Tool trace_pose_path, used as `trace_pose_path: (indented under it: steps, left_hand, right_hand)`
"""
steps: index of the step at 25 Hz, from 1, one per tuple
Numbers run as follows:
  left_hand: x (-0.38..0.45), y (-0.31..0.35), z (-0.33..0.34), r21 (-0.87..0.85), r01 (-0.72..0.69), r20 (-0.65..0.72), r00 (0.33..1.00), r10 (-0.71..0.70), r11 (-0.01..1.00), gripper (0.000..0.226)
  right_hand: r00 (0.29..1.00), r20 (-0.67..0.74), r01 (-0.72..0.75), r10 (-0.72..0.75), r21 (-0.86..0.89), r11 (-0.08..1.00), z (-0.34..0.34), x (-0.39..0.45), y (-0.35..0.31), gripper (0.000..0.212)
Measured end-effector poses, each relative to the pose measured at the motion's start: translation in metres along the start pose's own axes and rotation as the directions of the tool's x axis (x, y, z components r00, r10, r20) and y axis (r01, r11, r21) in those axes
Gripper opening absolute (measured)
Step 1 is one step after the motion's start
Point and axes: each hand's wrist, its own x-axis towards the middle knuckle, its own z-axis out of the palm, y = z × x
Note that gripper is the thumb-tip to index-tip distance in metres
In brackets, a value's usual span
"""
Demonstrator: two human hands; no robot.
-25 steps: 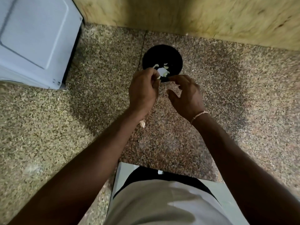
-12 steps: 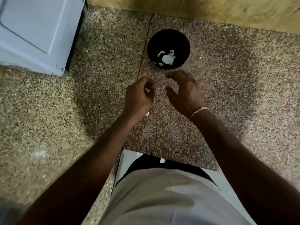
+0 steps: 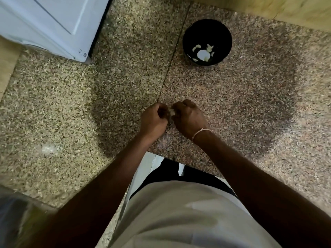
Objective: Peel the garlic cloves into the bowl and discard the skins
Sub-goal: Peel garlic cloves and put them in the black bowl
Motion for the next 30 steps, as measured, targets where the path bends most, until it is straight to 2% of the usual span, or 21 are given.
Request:
trace_pose_path:
  steps: [4, 7, 12, 17, 23, 30]
  left_hand:
    - [0.003, 0.004, 0.007, -0.174, 0.109, 0.034, 0.994, -0.104, 0.979, 0.026]
    - [0.002, 0.012, 0.009, -0.321, 0.107, 0.067, 0.994, -0.09, 0.941, 0.025]
    - [0.002, 0.055, -0.005, -0.519, -0.03, 0.072, 0.994, 0.079, 0.854, 0.019]
    - [-0.017, 0.122, -0.027, -0.668, -0.231, -0.016, 0.955, 0.296, 0.708, 0.012]
    - [-0.064, 0.182, -0.037, -0.737, -0.363, -0.125, 0.902, 0.413, 0.57, 0.01]
    - [-0.106, 0.22, -0.052, -0.666, -0.53, -0.275, 0.829, 0.487, 0.525, 0.014]
  right_hand:
    - [0.995, -0.076, -0.057, 0.063, 0.083, 0.995, -0.004, -0.002, -0.002, 0.011]
    - [0.981, -0.146, -0.096, 0.126, 0.197, 0.976, -0.02, -0.011, -0.005, 0.011]
    - [0.935, -0.308, -0.057, 0.174, 0.355, 0.933, -0.068, -0.022, -0.014, 0.018]
    - [0.871, -0.444, 0.064, 0.209, 0.524, 0.849, -0.132, -0.033, -0.025, 0.018]
    - [0.833, -0.532, 0.255, 0.151, 0.612, 0.748, -0.198, -0.065, -0.038, 0.019]
    - [0.775, -0.631, 0.417, 0.035, 0.552, 0.722, -0.241, -0.099, -0.054, 0.015]
